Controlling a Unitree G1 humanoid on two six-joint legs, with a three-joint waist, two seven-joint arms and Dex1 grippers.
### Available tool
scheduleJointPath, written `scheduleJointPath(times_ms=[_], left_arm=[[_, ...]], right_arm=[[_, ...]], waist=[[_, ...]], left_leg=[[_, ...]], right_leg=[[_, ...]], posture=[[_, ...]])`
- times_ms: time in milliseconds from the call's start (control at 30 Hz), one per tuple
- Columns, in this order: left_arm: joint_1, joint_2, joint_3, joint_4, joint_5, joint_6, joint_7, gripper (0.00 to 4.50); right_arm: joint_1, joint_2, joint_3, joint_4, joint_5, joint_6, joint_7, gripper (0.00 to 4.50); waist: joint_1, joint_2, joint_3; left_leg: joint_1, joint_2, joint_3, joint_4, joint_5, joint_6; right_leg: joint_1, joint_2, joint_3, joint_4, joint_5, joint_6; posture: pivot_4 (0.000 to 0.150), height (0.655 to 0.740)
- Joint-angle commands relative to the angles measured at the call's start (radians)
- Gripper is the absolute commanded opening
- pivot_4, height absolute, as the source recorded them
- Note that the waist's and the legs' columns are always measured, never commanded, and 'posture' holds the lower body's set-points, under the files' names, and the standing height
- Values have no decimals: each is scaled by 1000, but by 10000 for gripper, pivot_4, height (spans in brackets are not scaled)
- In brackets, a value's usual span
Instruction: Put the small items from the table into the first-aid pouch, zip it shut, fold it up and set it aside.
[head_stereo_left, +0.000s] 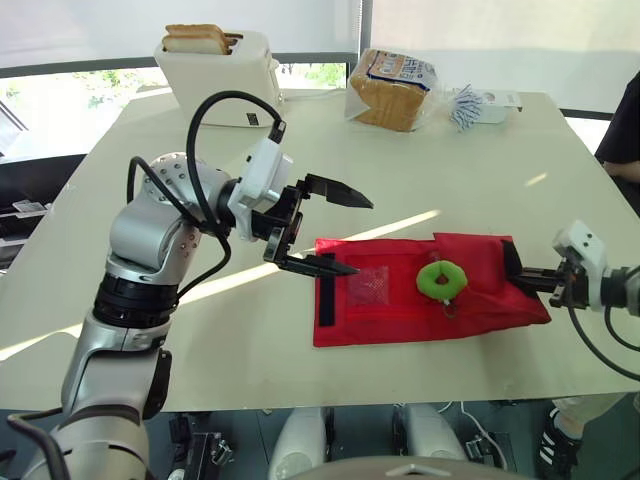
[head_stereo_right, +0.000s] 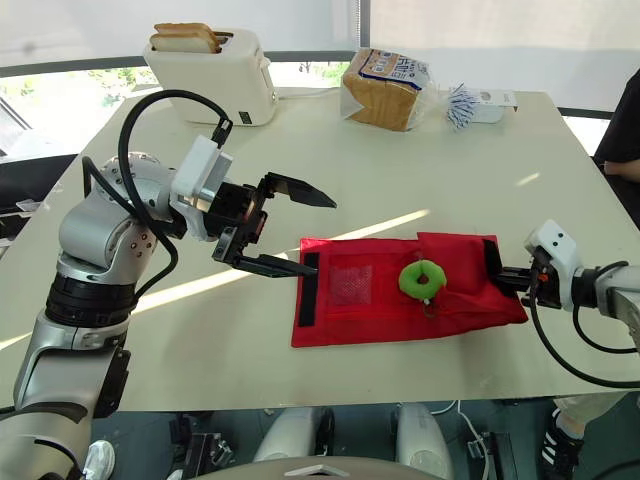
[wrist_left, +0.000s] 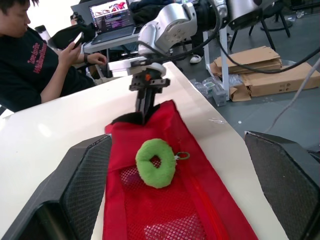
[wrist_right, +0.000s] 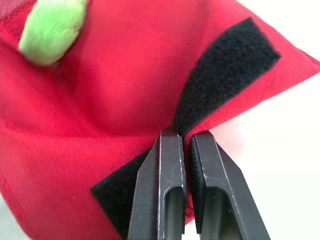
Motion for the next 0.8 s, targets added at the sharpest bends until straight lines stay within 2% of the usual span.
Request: scheduleJointPath(times_ms=[33,133,333,400,633,800], left_arm=[[1,14,32,-34,-9,-1,9,45000],[10,22,38,-39,-9,2,13,45000],[42,37,47,-49,-6,5,23,45000],[58,41,51,-54,-6,9,33,45000],[188,57,94,-94,-28,82,132,45000],[340,49,112,-147,-9,236,335,45000]], right_arm=[[20,-2,-9,-42,8,17,35,513],[63,1,-43,-67,15,11,38,8854],[170,22,-201,-123,35,-83,32,37950],[213,31,-258,-151,42,-129,39,44405],[307,118,-418,-315,153,-213,64,44405],[317,91,-465,-459,284,-91,58,44405]], waist=[[2,0,0],[3,0,0],[3,0,0],[5,0,0],[1,0,0],[2,1,0]], left_leg=[[0,1,0,0,0,0],[0,1,0,0,0,0],[0,1,0,0,0,0],[-1,1,0,0,0,0],[0,2,0,0,0,0],[0,3,0,0,0,0]], right_leg=[[0,0,0,0,0,0],[0,0,0,0,0,0],[0,0,0,0,0,0],[0,0,0,0,0,0],[0,0,0,0,0,0],[0,0,0,1,0,0]], posture=[[1500,7400],[1500,7400],[1500,7400],[1500,7400],[1500,7400],[1500,7400]])
